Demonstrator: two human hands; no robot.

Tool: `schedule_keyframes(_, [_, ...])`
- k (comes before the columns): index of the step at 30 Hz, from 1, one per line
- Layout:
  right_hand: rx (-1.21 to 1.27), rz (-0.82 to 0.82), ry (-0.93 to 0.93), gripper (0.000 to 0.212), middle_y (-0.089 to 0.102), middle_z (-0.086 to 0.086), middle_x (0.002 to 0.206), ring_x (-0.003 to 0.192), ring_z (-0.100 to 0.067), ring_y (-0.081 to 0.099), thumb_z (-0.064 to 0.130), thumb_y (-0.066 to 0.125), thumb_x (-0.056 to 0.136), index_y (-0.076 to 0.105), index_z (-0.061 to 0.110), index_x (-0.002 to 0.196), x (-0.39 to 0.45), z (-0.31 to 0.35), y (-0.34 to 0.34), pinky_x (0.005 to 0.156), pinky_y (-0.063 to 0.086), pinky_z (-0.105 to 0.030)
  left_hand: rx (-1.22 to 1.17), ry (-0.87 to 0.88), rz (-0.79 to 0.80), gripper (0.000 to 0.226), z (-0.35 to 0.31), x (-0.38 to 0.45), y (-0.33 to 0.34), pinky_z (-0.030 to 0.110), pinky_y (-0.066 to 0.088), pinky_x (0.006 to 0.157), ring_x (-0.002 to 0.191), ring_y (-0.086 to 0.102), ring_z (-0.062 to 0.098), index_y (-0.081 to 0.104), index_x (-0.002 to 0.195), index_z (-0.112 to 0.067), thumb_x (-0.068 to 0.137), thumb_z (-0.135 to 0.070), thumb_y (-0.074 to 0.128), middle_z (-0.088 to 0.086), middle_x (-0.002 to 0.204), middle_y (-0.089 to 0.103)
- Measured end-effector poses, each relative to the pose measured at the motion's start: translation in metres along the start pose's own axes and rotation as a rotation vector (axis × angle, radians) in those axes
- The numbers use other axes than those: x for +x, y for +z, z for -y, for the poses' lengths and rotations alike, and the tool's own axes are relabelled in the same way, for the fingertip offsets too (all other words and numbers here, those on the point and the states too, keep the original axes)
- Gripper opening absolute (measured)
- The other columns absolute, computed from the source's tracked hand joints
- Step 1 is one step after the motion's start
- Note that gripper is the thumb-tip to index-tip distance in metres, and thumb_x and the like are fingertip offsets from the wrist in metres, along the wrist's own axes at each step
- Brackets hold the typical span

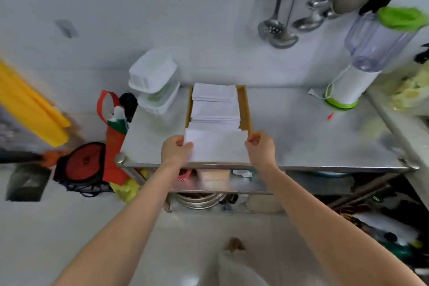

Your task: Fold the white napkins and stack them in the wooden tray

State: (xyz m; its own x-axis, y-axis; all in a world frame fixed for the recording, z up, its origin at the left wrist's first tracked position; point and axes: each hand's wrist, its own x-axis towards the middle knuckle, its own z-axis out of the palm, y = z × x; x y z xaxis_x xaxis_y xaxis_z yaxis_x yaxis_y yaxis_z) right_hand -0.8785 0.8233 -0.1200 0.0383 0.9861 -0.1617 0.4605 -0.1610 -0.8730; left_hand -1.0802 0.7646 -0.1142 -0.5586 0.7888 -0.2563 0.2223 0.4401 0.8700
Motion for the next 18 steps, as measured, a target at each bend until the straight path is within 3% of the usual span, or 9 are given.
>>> schedule_keyframes(3, [-0.003, 0.035, -0.04, 0.01, 0.057, -0.001, 0.08, 0.071, -0.013, 0.052, 0.001, 0.053, 0.088, 0.057, 0.01, 0.089, 0.05, 0.02, 0.02, 0.051, 0.038, -0.011, -0.02, -0.04, -0.073, 0.012, -0.011, 0.045, 0.001, 0.035, 0.049, 0.081, 0.09, 0.061, 0.023, 0.062, 0.094, -0.013, 0.084, -0.007, 0.062, 0.006, 0.097, 0.065])
schedule_keyframes(5, [-0.017, 0.043, -0.034, 0.014, 0.057, 0.001, 0.08, 0.071, -0.012, 0.052, -0.002, 0.051, 0.087, 0.057, 0.011, 0.088, 0.075, 0.031, 0.029, 0.053, 0.039, -0.013, -0.042, -0.091, -0.117, 0.022, -0.02, 0.069, 0.004, 0.03, 0.047, 0.075, 0.088, 0.057, 0.02, 0.055, 0.105, -0.009, 0.084, -0.006, 0.063, 0.004, 0.098, 0.06])
schedule_keyframes(7, [-0.041, 0.05, -0.052, 0.016, 0.058, 0.001, 0.083, 0.074, -0.015, 0.054, -0.003, 0.05, 0.087, 0.058, 0.011, 0.089, 0.099, 0.036, 0.037, 0.057, 0.043, -0.021, -0.032, -0.078, -0.12, 0.014, -0.027, 0.094, 0.008, 0.027, 0.044, 0.067, 0.08, 0.054, 0.019, 0.055, 0.093, -0.012, 0.085, -0.002, 0.059, 0.002, 0.089, 0.058])
schedule_keyframes(9, [-0.034, 0.053, -0.049, 0.02, 0.06, 0.001, 0.085, 0.074, -0.015, 0.056, -0.003, 0.048, 0.087, 0.062, 0.01, 0.092, 0.125, 0.043, 0.046, 0.058, 0.05, -0.027, -0.019, -0.03, -0.098, 0.024, -0.038, 0.123, 0.015, 0.027, 0.044, 0.068, 0.08, 0.055, 0.018, 0.057, 0.075, -0.017, 0.085, 0.005, 0.053, 0.001, 0.083, 0.059])
schedule_keyframes(12, [-0.072, 0.044, -0.041, 0.03, 0.064, -0.003, 0.092, 0.061, -0.008, 0.052, -0.003, 0.044, 0.088, 0.067, 0.01, 0.102, 0.167, 0.053, 0.059, 0.049, 0.043, -0.019, -0.001, 0.063, -0.053, 0.039, -0.053, 0.169, 0.024, 0.025, 0.044, 0.075, 0.088, 0.058, 0.017, 0.062, 0.068, -0.019, 0.085, 0.012, 0.045, 0.0, 0.091, 0.064])
schedule_keyframes(14, [-0.114, 0.035, -0.037, 0.032, 0.065, -0.007, 0.101, 0.061, -0.008, 0.051, 0.002, 0.044, 0.09, 0.065, 0.011, 0.113, 0.19, 0.059, 0.069, 0.051, 0.039, -0.017, 0.045, 0.125, -0.001, 0.042, -0.062, 0.196, 0.029, 0.024, 0.045, 0.08, 0.094, 0.059, 0.017, 0.069, 0.078, -0.016, 0.085, 0.013, 0.04, 0.001, 0.1, 0.067])
schedule_keyframes(18, [-0.265, 0.05, -0.079, 0.038, 0.053, -0.007, 0.127, 0.096, -0.016, 0.053, 0.006, 0.045, 0.093, 0.054, 0.009, 0.13, 0.231, 0.07, 0.092, 0.074, 0.036, -0.015, 0.174, 0.183, 0.113, 0.038, -0.074, 0.245, 0.037, 0.032, 0.047, 0.093, 0.105, 0.056, 0.022, 0.063, 0.117, -0.012, 0.09, 0.005, 0.043, 0.008, 0.12, 0.059])
